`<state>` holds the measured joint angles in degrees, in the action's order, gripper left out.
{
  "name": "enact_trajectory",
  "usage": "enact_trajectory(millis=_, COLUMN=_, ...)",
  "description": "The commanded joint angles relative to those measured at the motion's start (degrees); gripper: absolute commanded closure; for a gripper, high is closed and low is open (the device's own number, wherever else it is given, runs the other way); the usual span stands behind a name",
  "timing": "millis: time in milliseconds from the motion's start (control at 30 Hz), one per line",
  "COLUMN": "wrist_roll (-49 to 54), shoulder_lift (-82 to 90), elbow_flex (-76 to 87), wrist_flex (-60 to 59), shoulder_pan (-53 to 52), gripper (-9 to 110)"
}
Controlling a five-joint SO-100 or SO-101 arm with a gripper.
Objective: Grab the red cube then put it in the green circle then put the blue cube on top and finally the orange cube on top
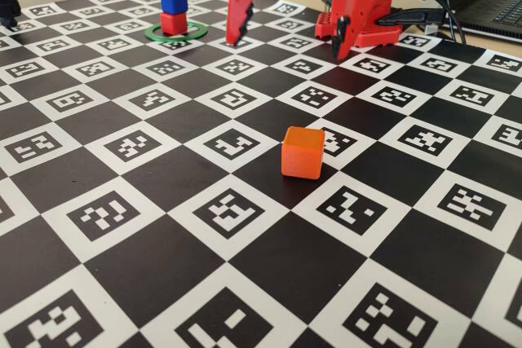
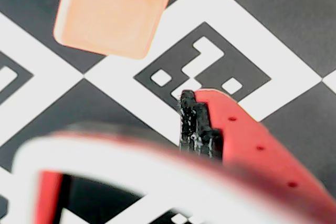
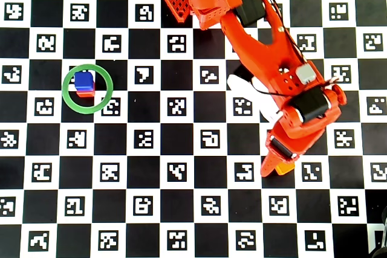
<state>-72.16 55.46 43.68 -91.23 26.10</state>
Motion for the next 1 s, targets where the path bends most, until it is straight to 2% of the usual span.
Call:
enact_trajectory(millis=0, wrist_roll=-1.5, shoulder_lift=0.6, elbow_flex=-6.6, wrist_flex=-0.7, shoulder_pan=0.7, gripper=61)
enact_trajectory(millis=400, wrist_roll=-2.5, shoulder_lift=-4.8, elbow_flex=-8.6, wrist_flex=1.1, shoulder_pan=4.2, gripper=61)
enact_trajectory(millis=967, wrist_roll=-4.1, shoulder_lift=-12.2, elbow_flex=-13.4, wrist_flex=1.5, shoulder_pan=1.3, gripper=62)
